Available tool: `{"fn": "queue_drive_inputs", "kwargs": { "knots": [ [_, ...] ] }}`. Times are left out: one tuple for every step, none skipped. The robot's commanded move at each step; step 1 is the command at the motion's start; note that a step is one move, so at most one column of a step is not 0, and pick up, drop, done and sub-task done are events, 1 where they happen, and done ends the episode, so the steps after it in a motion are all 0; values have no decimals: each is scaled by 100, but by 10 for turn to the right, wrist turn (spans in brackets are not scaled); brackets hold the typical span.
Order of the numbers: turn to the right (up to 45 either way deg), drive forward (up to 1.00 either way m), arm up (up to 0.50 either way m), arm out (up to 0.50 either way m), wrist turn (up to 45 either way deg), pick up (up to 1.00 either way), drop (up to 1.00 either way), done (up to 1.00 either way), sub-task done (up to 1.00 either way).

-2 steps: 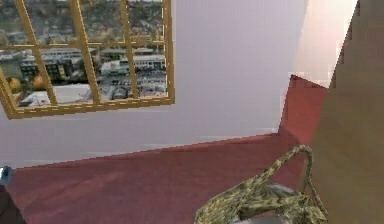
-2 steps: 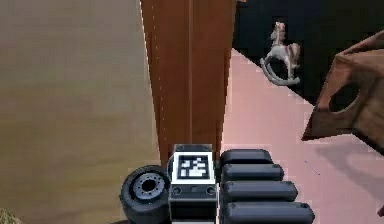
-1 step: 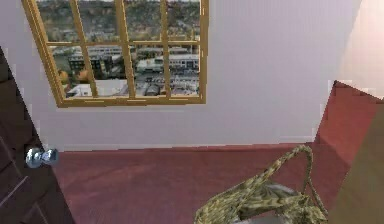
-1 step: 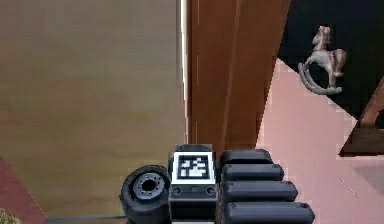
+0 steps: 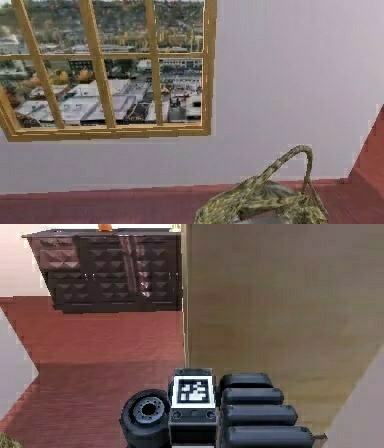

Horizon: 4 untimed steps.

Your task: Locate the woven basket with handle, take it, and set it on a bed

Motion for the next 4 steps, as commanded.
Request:
{"fn": "queue_drive_inputs", "kwargs": {
  "knots": [
    [120,0,0,0,0,0,0,0,0],
    [0,50,0,0,0,0,0,0,0],
    [450,0,0,0,0,0,0,0,0],
    [180,0,0,0,0,0,0,0,0]
  ]
}}
